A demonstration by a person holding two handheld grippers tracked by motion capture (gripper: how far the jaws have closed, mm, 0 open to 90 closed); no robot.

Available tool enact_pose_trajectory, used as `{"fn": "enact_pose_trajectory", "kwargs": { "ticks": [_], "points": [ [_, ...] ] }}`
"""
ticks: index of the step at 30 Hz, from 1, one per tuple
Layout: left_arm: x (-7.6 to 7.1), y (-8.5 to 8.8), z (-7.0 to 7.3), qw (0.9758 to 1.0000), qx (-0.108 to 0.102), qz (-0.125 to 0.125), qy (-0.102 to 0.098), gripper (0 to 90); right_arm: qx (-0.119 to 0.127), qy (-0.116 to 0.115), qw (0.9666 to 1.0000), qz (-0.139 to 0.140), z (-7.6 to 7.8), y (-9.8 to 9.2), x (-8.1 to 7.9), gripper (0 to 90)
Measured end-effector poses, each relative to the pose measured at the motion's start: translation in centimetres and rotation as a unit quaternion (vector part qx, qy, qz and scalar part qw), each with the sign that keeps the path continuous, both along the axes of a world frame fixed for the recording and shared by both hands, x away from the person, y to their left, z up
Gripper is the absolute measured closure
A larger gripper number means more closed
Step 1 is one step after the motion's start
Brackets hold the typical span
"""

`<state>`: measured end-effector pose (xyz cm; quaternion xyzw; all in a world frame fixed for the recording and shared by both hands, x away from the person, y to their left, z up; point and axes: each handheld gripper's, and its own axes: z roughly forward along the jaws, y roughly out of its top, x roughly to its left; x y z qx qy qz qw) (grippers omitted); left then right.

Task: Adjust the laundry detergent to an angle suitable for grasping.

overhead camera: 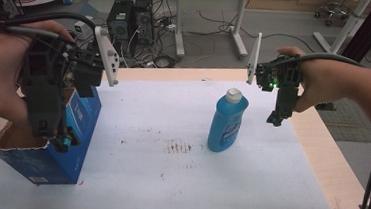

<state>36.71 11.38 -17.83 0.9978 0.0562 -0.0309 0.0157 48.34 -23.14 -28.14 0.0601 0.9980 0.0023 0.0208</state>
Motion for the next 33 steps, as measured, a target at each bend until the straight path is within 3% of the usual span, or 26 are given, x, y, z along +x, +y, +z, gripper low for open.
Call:
{"fn": "enact_pose_trajectory", "kwargs": {
  "ticks": [12,21,33],
  "points": [
    [-0.4,0.0,0.0,0.9999,0.001,0.012,-0.007,1.7,0.007,-0.002,1.0,-0.002,0.1,-0.7,-0.1,1.9],
    [-0.4,0.0,0.0,1.0,0.004,0.003,-0.004,1.6,0.009,-0.002,0.9999,-0.008,0.0,-0.8,-0.1,1.8],
    [-0.6,0.2,-0.3,0.9997,-0.011,0.021,-0.006,1.6,0.007,-0.003,1.0,-0.005,-0.1,-1.1,-0.5,1.8]
  ]
}}
